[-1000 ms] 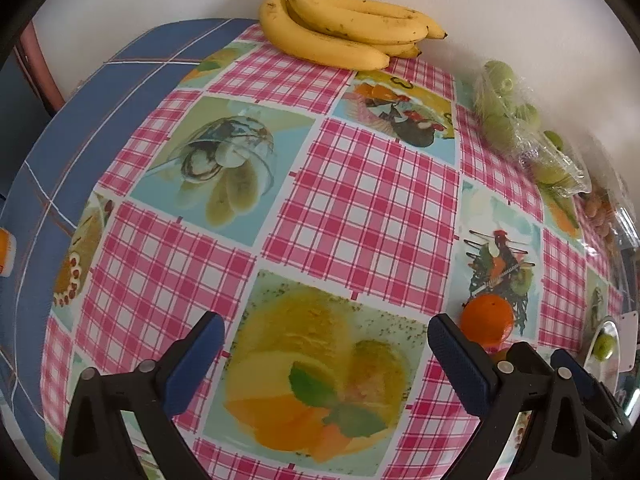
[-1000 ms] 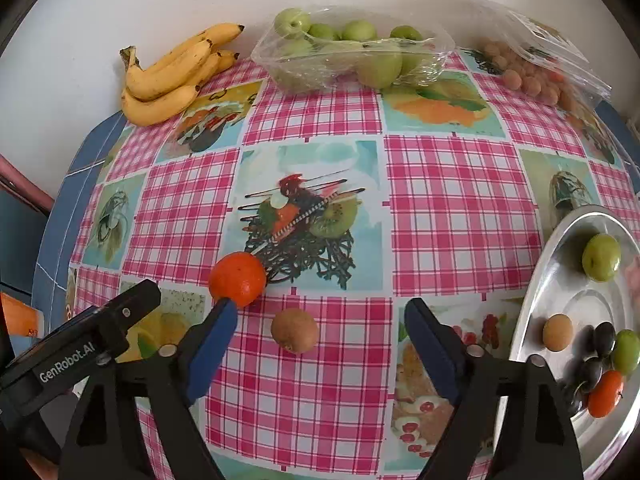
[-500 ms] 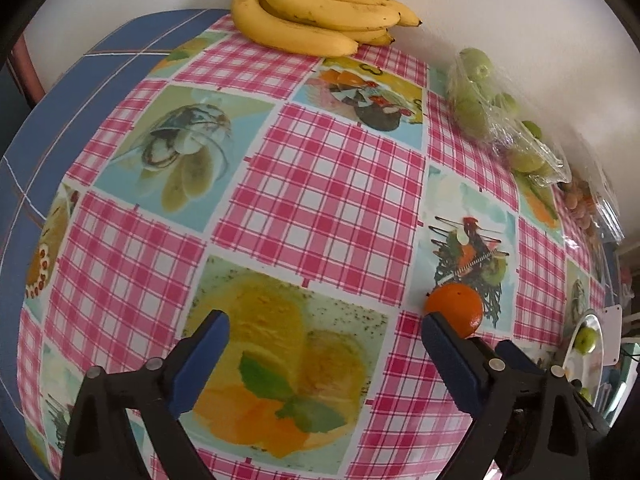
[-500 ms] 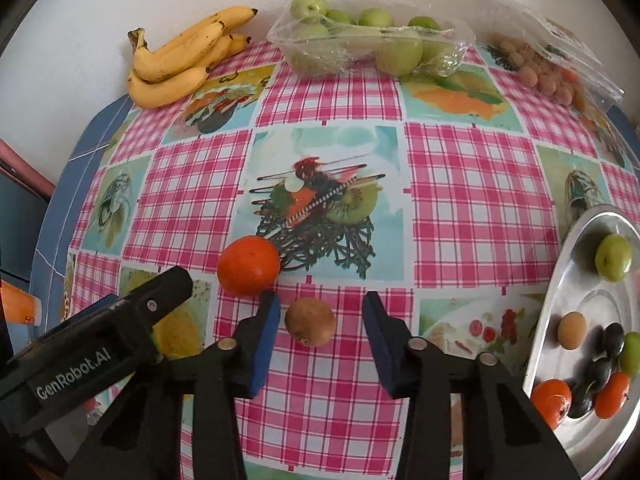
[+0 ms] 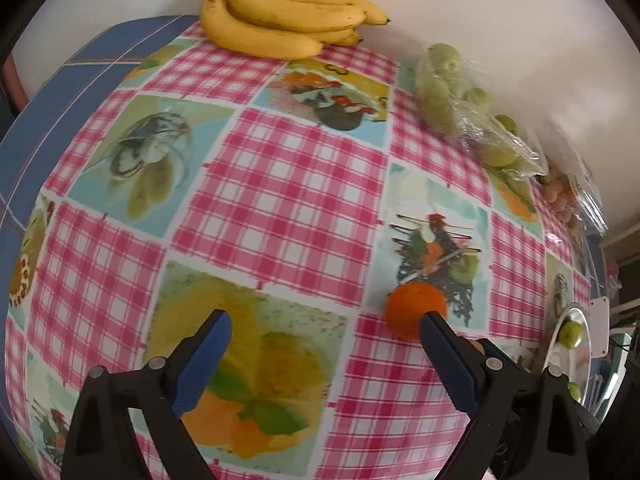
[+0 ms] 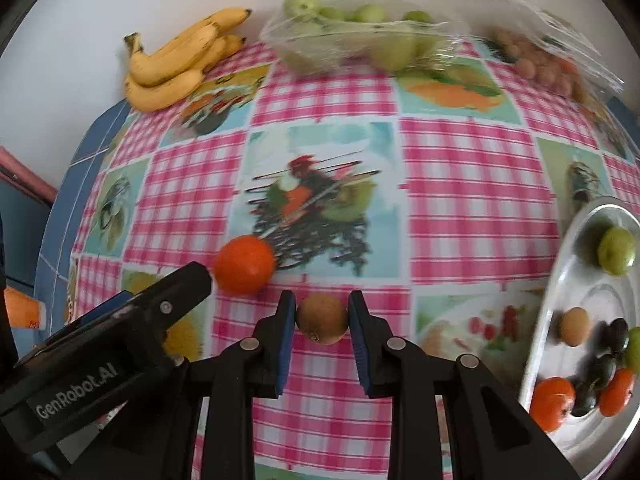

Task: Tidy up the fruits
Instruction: 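Grasp a brown kiwi with the right tool while the left tool grasps an orange tangerine, then carry the kiwi and tangerine over the steel plate with both tools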

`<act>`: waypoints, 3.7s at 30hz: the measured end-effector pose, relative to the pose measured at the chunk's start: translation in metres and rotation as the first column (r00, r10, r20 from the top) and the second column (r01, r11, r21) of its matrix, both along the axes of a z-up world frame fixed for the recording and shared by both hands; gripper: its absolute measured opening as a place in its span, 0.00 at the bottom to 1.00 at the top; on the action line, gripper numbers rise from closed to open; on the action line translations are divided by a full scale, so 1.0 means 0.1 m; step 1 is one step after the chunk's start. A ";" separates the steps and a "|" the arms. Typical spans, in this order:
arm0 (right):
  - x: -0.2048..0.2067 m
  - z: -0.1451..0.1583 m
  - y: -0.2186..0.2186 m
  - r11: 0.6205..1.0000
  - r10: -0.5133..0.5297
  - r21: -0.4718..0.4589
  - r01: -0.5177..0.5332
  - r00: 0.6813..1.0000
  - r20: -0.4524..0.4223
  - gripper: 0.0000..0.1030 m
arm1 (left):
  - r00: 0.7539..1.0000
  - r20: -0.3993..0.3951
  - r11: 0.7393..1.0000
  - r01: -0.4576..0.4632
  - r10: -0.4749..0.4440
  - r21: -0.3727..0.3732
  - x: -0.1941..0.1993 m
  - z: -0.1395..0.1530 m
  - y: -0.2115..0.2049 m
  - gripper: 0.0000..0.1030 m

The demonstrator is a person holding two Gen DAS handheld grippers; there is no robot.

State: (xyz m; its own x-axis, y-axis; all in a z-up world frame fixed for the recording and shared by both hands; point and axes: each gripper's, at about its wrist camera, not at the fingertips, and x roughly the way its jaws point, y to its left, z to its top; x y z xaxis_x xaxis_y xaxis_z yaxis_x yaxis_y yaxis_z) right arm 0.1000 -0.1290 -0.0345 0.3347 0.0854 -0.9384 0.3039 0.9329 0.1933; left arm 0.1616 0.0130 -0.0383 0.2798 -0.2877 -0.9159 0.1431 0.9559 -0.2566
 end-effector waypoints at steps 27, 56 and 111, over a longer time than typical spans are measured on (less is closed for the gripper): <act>-0.19 0.12 -0.43 0.996 -0.085 -0.001 0.085 0.996 0.017 0.27 | 0.995 0.002 0.993 0.104 -0.104 -0.058 -0.04 0.02 -0.51 0.38; -0.78 0.64 -0.48 0.992 -0.122 -0.014 0.124 0.988 0.091 0.27 | 0.985 0.074 0.983 0.164 -0.158 -0.081 -0.70 0.69 -0.57 0.38; -1.88 0.51 -1.84 0.927 -0.374 -0.012 0.374 0.927 -0.014 0.27 | 0.847 0.120 0.855 0.511 -0.518 0.086 -1.79 0.59 -1.95 0.38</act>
State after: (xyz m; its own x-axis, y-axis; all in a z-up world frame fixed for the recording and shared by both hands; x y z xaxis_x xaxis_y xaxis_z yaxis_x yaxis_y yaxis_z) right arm -0.0884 -0.3128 0.0165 0.3257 -0.0518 -0.9440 0.6341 0.7526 0.1775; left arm -0.0177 -0.1816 0.0204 0.2247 -0.3808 -0.8970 0.6471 0.7465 -0.1548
